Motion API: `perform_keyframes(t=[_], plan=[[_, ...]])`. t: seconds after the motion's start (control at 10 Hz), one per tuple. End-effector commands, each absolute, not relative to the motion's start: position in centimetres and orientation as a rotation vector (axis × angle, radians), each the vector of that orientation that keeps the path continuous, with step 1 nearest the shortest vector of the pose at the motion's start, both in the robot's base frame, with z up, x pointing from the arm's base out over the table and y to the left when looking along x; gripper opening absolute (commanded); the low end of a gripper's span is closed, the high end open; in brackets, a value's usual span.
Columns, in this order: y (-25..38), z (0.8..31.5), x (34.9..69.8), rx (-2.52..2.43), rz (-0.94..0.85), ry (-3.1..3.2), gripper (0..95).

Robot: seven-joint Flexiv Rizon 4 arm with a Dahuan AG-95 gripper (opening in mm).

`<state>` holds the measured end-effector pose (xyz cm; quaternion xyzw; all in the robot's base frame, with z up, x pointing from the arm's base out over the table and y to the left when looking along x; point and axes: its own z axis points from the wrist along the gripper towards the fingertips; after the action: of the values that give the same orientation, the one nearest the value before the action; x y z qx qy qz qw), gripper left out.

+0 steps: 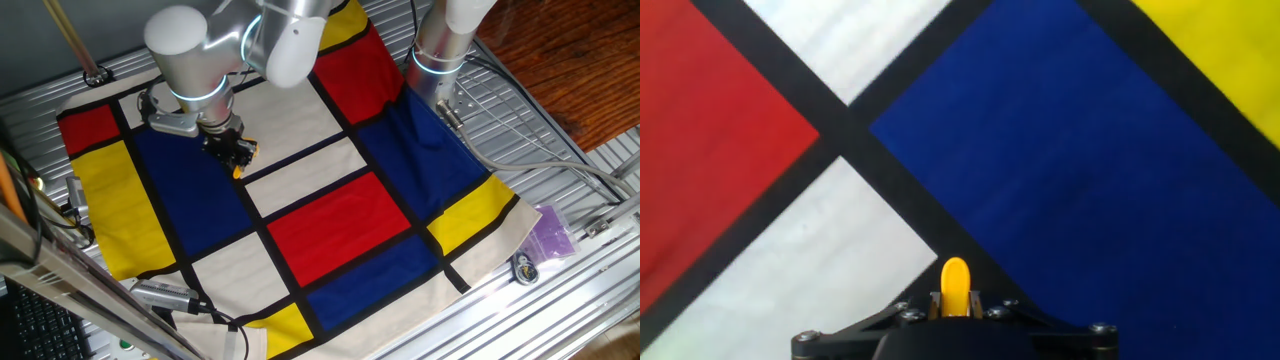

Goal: Attach the bubble ring to the ball

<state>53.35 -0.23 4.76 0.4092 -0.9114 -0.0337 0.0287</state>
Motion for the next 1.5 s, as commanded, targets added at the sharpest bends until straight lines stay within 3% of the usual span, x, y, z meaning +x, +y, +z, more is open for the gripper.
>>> perform_keyframes(t=[0.1,1.5], plan=[[-0.3,4.7,52.8,1.261,-0.099,-2.816,0.0],[-0.6,2.3,52.5,1.327,-0.093,-2.826,0.0]])
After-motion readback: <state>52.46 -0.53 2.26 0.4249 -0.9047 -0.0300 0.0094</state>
